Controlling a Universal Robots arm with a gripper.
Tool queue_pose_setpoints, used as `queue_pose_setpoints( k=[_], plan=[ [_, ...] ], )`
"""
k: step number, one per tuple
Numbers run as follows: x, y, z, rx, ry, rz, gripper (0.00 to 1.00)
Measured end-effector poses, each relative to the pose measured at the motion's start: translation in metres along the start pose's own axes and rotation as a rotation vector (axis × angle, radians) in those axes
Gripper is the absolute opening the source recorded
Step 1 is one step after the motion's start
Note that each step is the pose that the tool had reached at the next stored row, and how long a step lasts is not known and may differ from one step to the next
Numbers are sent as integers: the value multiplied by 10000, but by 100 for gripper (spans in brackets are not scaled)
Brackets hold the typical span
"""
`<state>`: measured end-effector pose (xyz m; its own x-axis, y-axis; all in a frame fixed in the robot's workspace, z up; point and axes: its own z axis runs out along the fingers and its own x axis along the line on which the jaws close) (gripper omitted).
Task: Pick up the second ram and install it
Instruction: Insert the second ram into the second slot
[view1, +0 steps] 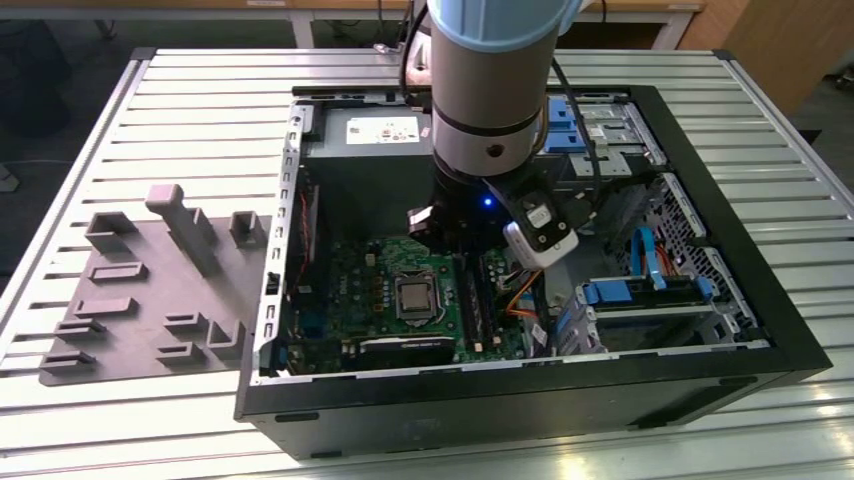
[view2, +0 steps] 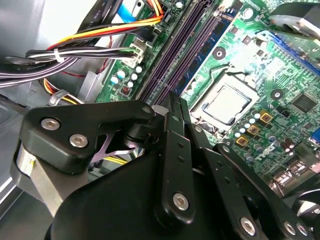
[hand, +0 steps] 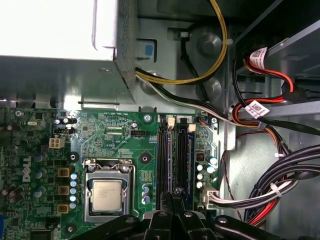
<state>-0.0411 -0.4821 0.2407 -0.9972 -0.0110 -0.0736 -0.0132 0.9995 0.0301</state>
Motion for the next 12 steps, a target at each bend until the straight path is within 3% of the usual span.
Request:
queue_pose_setpoints(
  k=[12],
  plan=[
    [0, -1, 42, -1, -1, 7, 12]
  ],
)
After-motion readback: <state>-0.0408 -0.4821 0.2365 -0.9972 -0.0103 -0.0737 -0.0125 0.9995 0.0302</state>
